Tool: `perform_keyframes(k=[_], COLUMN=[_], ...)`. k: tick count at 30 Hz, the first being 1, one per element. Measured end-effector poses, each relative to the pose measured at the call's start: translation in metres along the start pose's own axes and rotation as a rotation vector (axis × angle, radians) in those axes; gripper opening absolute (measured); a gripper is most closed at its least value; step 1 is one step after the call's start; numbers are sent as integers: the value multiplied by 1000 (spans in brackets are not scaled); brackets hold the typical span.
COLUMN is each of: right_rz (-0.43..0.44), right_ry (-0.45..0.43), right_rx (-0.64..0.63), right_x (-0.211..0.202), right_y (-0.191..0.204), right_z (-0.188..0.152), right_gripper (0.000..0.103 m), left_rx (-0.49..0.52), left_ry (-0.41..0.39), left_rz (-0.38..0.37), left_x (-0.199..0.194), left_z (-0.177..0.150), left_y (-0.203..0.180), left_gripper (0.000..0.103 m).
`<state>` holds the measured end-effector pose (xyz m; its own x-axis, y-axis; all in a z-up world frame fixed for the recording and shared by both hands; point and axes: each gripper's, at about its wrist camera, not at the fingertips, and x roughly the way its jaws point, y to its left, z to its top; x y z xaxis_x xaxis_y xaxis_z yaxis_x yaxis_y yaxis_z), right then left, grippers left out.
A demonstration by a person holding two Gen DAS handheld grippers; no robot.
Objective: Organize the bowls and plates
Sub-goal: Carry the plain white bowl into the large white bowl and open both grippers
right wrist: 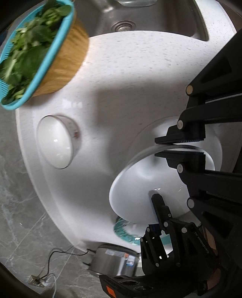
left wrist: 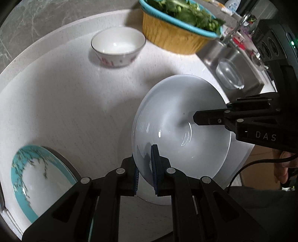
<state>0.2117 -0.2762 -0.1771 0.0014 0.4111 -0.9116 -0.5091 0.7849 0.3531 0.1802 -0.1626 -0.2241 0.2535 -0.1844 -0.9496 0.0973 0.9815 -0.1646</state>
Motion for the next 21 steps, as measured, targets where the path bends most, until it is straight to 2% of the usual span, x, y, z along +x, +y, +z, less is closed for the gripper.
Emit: perform_keyframes(k=[8, 21], right_rz=[1, -41], right_ry=[42, 61], right_rx=[2, -46], right_x=[25, 46], right_y=[-8, 5], right_z=[-15, -16], right_gripper=[9, 9], left_rx=[-8, -27], left_ry=[35, 67], left_rz=[26, 40], left_x=[18, 37], left_z=[-24, -12], left_y=[-3, 7], left_gripper=[10, 11])
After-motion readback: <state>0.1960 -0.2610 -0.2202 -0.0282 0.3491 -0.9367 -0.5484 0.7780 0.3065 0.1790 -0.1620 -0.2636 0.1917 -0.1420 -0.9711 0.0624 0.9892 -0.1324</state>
